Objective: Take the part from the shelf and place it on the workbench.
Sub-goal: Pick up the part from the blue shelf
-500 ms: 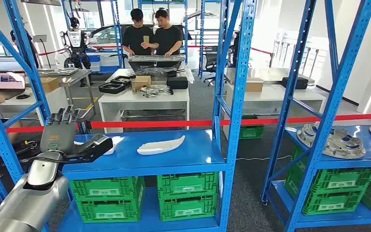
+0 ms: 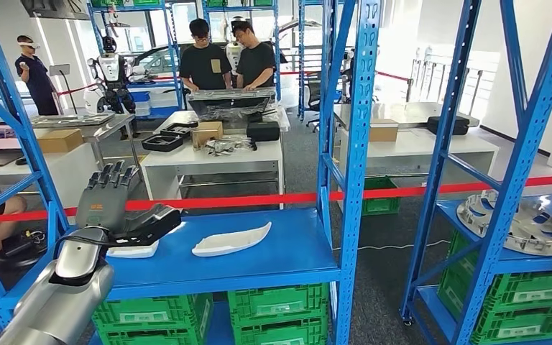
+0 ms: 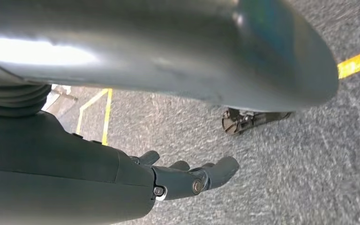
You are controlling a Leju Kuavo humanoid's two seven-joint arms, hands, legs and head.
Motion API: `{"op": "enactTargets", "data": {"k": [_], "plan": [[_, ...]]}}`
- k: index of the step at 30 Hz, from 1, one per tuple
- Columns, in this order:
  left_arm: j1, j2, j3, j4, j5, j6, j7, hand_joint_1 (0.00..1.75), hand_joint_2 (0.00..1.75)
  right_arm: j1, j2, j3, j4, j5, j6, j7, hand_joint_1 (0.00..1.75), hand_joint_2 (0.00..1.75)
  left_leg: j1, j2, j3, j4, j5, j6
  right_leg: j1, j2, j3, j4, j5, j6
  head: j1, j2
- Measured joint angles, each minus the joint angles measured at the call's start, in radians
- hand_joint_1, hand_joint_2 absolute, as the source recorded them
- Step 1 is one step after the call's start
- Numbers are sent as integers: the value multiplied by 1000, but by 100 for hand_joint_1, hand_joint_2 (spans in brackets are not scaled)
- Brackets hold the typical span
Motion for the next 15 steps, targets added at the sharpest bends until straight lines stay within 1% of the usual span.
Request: {"op": "enactTargets", "data": {"k": [1,2,3,4,5,6,7,8,10,11,12,13,14,15], "plan": [[3,0,0,2,0,-2,1,0,0,1,0,0,0,0,0,0,0,0,2,1,-29,8,-36,-1,-1,2,18,0,-15,1,0,0],[4,0,0,3,1,-3,1,0,0,1,0,-1,0,0,0,1,0,0,3,3,-47,-7,-58,-3,-1,3,37,0,-31,3,-1,0],[5,0,0,3,2,-4,1,0,0,1,0,-2,0,0,0,1,0,0,4,4,-55,-42,-53,-3,-2,4,58,0,-47,5,-1,0],[5,0,0,4,2,-4,2,0,0,1,1,-2,0,0,0,1,0,0,4,5,-52,-98,-13,-4,-3,5,79,0,-63,7,-1,0],[5,1,0,5,3,-5,2,0,0,1,1,-2,0,0,0,1,0,0,4,7,-46,-166,61,-3,-3,6,97,0,-79,11,-2,0],[5,2,0,7,3,-6,2,0,0,1,1,-3,0,0,0,1,0,0,3,9,-40,-220,127,1,-2,7,111,0,-93,16,-2,0],[5,2,0,9,3,-8,2,0,0,1,1,-3,0,0,0,2,0,0,0,10,-33,-257,180,7,-2,8,122,-3,-107,23,-2,0],[5,3,0,10,5,-11,3,0,0,0,1,-4,0,0,0,2,0,0,-2,11,-29,-276,207,14,-1,8,131,-3,-114,31,-2,0],[2,3,0,7,9,-15,4,0,0,-3,0,-4,0,0,-1,1,0,0,-2,8,-10,-282,202,31,0,7,139,2,-114,44,-1,0],[0,4,0,6,12,-16,5,0,0,-4,-1,-5,0,0,-1,1,0,0,0,7,1,-286,197,38,0,6,131,26,-105,48,0,0],[-3,3,0,5,15,-17,6,0,0,-6,-1,-5,0,0,-2,1,0,0,2,7,14,-289,191,44,0,4,109,66,-99,51,1,0],[-3,2,0,4,18,-19,7,0,0,-7,-2,-5,0,0,-2,1,0,0,2,6,26,-291,183,49,-1,3,73,123,-101,54,2,1],[-2,2,1,4,24,-20,8,0,0,-7,-2,-5,0,0,-2,2,0,0,1,5,36,-291,173,53,-2,1,29,184,-116,57,3,1],[1,0,1,5,29,-22,9,0,0,-7,-2,-5,0,0,-3,2,0,0,0,3,46,-291,163,55,-2,1,-15,235,-146,59,4,1]]}}
